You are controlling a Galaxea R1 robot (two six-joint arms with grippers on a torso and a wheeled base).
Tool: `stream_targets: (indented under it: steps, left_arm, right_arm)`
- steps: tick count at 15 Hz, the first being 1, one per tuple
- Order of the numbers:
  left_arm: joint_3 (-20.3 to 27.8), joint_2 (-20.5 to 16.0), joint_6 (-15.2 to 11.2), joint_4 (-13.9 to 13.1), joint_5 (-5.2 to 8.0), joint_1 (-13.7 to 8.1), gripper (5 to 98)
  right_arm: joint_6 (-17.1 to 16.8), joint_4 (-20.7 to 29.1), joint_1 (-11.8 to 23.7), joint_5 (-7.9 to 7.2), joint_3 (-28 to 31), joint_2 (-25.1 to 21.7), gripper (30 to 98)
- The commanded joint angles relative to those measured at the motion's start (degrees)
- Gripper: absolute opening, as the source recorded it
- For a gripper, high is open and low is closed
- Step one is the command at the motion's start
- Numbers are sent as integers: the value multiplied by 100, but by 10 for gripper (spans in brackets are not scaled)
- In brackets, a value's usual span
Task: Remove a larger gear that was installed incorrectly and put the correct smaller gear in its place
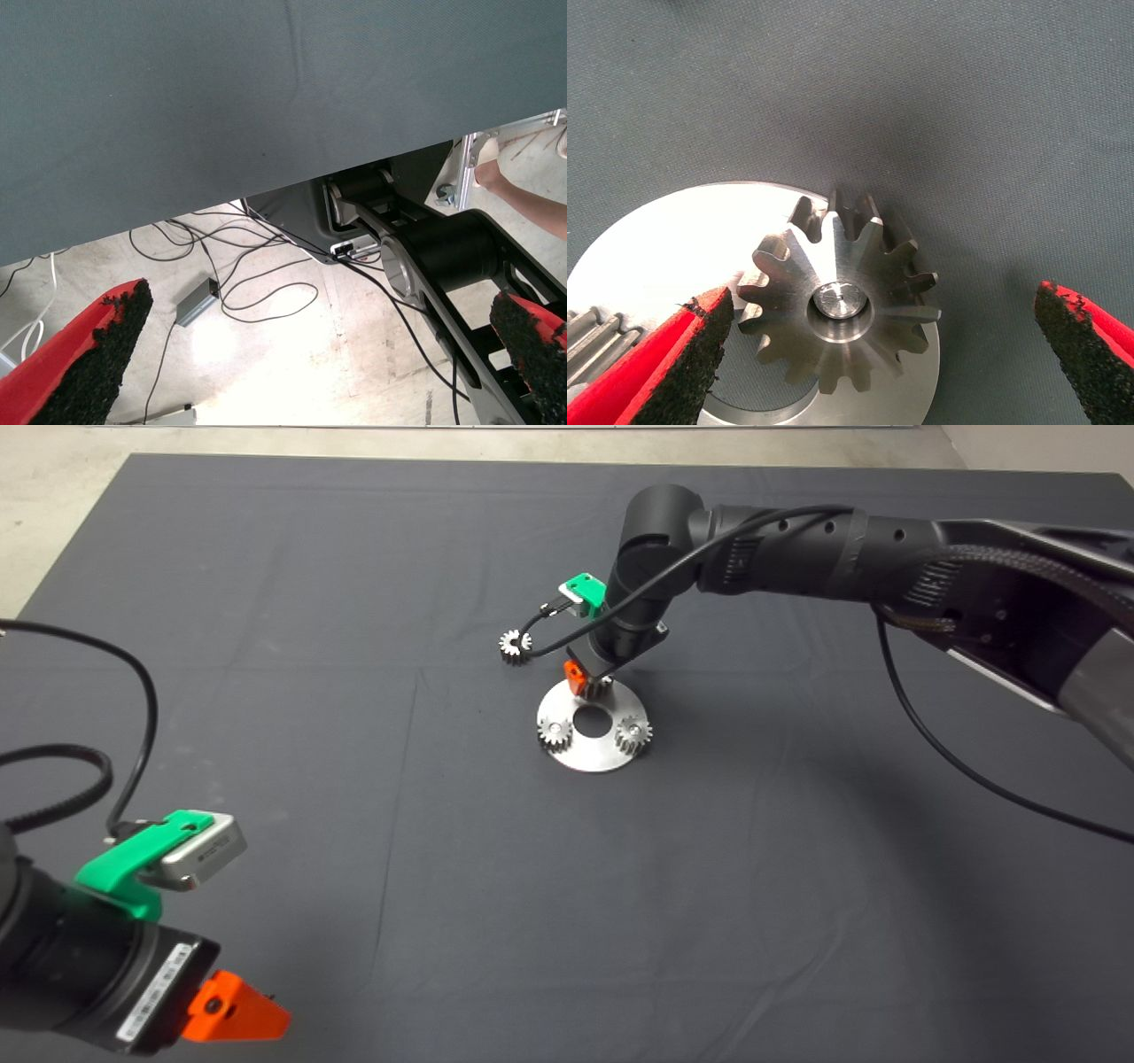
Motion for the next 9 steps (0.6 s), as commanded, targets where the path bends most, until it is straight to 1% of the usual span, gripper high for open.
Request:
stream_targets:
  steps: [1, 9]
  left_arm:
    - [99, -31, -7, -90, 11, -56, 983]
    - [99, -35, -7, -90, 11, -56, 983]
  right_arm:
    - [7, 92, 134, 15, 115, 42, 899]
    - [2, 189, 134, 29, 202, 68, 898]
